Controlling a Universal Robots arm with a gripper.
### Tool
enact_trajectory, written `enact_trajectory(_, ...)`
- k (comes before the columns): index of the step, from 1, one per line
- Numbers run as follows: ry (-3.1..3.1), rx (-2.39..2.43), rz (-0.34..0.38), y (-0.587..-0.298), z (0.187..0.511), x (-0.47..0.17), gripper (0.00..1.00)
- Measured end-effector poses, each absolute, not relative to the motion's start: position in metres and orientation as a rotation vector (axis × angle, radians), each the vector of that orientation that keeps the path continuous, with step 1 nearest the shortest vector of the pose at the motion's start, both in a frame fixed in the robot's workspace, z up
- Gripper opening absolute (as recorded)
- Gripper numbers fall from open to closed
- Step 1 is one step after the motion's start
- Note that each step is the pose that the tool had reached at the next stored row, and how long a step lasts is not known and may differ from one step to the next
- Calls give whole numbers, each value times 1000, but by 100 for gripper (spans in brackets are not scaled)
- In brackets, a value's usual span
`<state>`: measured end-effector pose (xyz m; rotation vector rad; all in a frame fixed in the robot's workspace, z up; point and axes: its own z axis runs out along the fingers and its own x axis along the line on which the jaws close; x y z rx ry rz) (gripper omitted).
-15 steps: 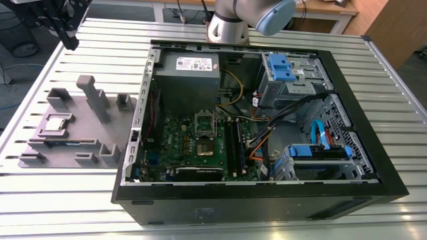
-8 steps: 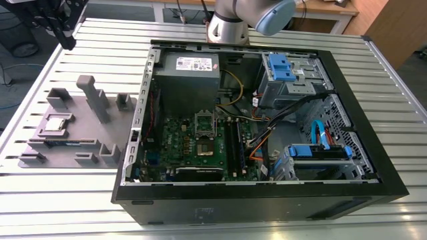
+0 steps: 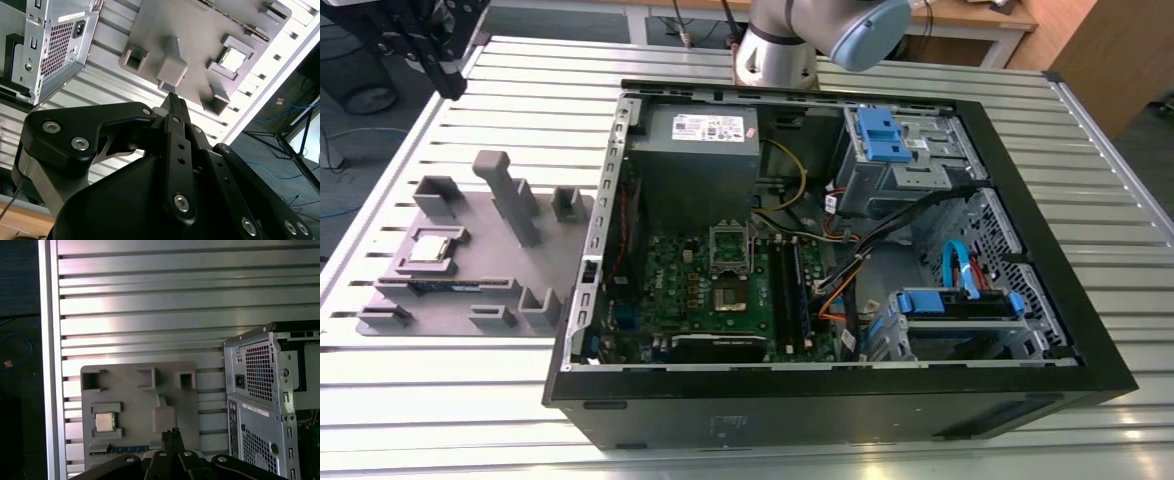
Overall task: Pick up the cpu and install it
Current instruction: 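Reach for the cpu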
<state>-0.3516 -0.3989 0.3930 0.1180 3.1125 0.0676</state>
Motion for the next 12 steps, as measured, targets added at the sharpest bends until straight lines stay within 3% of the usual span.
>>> enact_trajectory(12,3113,118,68,-399,393,-362,11)
